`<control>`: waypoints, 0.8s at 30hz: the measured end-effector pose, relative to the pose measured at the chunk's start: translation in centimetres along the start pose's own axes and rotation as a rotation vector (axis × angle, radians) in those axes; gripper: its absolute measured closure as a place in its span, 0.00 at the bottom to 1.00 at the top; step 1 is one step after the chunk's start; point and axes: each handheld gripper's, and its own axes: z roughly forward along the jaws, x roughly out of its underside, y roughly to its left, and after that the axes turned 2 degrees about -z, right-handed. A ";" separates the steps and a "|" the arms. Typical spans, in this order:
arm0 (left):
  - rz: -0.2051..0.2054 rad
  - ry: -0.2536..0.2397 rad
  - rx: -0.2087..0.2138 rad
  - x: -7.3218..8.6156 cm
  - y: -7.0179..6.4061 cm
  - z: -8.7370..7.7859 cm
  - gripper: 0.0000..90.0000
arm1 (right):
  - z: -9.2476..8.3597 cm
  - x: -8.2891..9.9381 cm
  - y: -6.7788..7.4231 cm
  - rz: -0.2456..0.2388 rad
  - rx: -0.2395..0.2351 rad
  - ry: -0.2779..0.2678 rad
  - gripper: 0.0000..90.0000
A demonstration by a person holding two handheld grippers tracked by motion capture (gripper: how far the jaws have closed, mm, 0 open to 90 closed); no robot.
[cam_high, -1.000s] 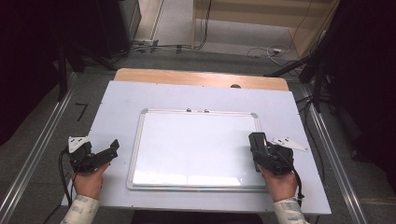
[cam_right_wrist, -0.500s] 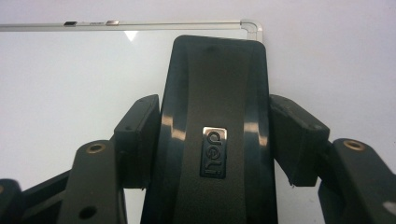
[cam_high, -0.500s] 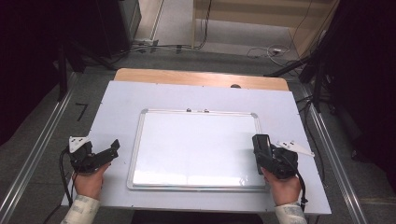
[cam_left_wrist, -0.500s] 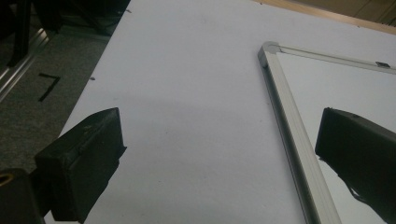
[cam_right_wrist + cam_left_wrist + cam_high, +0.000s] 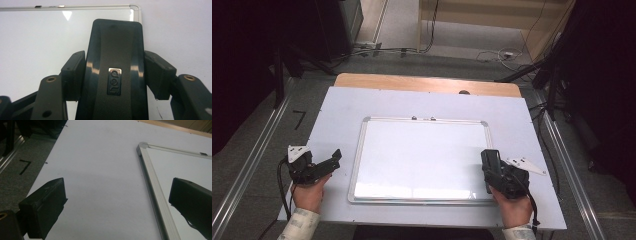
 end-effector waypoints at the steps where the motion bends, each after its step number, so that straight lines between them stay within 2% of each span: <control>1: 0.001 0.001 0.000 0.0 0.0 0.0 0.02 | 0.0 0.1 0.1 -0.001 0.003 0.001 0.41; 10: 0.001 0.002 0.003 0.0 -0.1 0.1 0.02 | 0.5 1.0 1.0 0.005 0.025 0.018 0.41; 15: 0.000 0.001 0.003 -0.1 -0.1 0.0 0.02 | 1.2 1.6 1.5 -0.016 0.055 0.032 0.41; 24: -0.001 0.000 0.004 -0.1 -0.1 0.1 0.02 | 1.7 1.8 1.3 -0.010 0.079 0.049 0.41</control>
